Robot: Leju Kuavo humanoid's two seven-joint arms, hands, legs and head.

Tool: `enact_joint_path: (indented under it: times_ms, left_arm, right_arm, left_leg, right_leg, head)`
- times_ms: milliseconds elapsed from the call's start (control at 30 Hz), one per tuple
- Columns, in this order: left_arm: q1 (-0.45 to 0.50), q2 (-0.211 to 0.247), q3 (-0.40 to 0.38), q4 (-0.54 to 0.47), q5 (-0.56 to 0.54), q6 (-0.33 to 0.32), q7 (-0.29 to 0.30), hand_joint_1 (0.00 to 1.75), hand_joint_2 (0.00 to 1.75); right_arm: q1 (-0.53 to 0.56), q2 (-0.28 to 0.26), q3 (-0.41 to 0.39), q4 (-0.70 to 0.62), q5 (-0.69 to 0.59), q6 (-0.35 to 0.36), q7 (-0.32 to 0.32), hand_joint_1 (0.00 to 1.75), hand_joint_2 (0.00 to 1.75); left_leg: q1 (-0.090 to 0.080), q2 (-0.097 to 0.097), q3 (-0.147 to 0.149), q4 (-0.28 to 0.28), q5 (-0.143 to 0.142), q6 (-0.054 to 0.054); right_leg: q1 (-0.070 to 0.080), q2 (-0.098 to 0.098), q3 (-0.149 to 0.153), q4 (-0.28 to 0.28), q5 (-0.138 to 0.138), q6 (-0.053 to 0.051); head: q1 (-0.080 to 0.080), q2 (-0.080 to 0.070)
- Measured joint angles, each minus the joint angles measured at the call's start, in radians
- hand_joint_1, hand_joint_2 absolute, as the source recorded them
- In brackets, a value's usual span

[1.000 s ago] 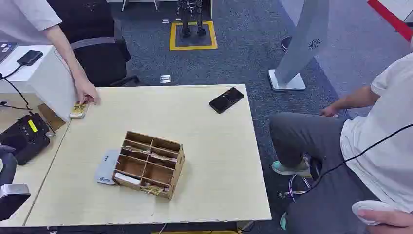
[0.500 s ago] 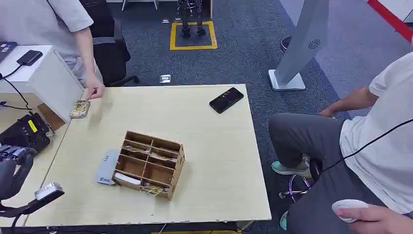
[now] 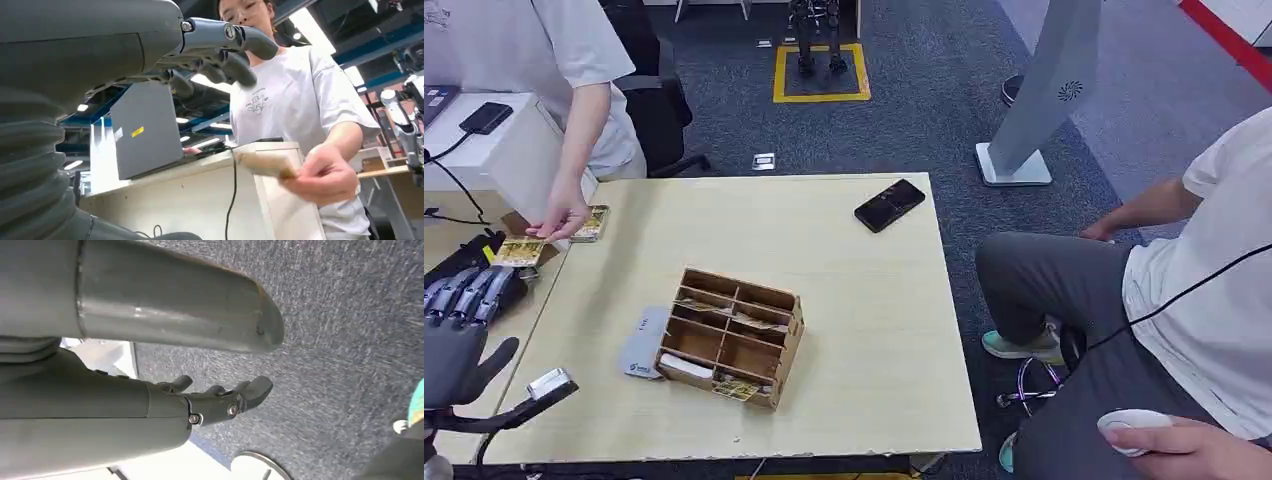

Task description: Pass the card to the sensor for recognition and then transmit it.

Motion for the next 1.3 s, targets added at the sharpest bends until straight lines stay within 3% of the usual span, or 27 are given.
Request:
enact_joint_path:
  times_ms: [533, 933, 1300]
  left_arm:
    - [-0.092, -0.032, -0.074, 0.106, -0.038, 0.000, 0.039, 0.00, 1.75]
    - [-0.199, -0.053, -0.096, 0.200, -0.013, -0.013, 0.077, 0.00, 1.75]
    - [-0.233, -0.057, -0.098, 0.248, 0.016, -0.016, 0.086, 0.00, 1.75]
  right_arm:
    - [-0.004, 0.000, 0.057, 0.012, 0.000, -0.001, 0.019, 0.00, 0.00]
    - [-0.007, 0.001, 0.079, 0.012, 0.000, -0.005, 0.018, 0.00, 0.00]
    - [-0.006, 0.000, 0.081, 0.012, 0.000, -0.005, 0.024, 0.00, 0.00]
  left_leg:
    - [0.000, 0.000, 0.000, 0.000, 0.000, 0.000]
    - [0.000, 0.001, -0.001, 0.001, 0.000, 0.000]
    - [0.000, 0.001, -0.001, 0.001, 0.000, 0.000]
  right_leg:
    - [0.000, 0.000, -0.001, 0.000, 0.000, 0.000]
    - [0.000, 0.001, -0.001, 0.000, 0.000, 0.000]
    - [0.000, 0.001, -0.001, 0.000, 0.000, 0.000]
  head:
    - [0.000, 0.000]
    - [0.000, 0.000]
    - [0.000, 0.000]
